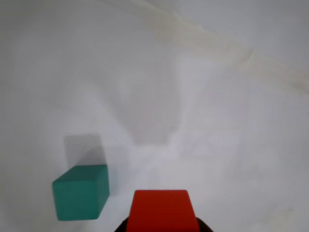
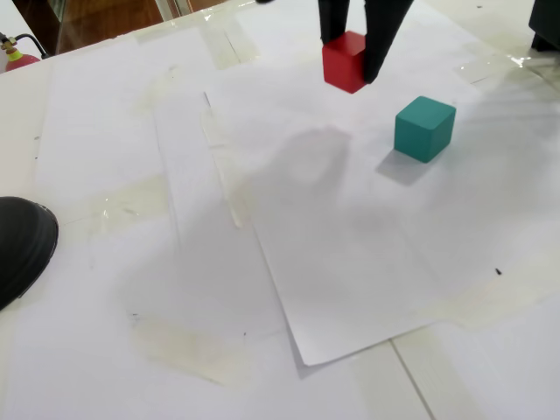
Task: Put the red cube on the top of the blue cube.
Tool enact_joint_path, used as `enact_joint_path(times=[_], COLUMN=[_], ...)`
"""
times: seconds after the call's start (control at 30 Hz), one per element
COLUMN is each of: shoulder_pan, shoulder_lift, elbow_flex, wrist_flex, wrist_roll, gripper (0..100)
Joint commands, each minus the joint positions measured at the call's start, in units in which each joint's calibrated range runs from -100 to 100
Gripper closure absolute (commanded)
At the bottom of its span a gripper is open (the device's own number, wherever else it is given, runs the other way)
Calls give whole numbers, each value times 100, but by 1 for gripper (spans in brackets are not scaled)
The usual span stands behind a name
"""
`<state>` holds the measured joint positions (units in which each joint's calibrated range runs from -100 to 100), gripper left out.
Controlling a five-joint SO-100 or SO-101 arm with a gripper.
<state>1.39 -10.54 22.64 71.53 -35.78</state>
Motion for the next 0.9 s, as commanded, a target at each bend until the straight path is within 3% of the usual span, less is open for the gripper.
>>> enact_joint_path(times=[0.0,0.47,0.87], shoulder_pan=[-146,-1055,-1221], shoulder_lift=[-1014,-1924,-2019], elbow_flex=[-17,727,1644], wrist_flex=[515,898,287], wrist_roll=[-132,-562,-596], gripper=[88,88,88])
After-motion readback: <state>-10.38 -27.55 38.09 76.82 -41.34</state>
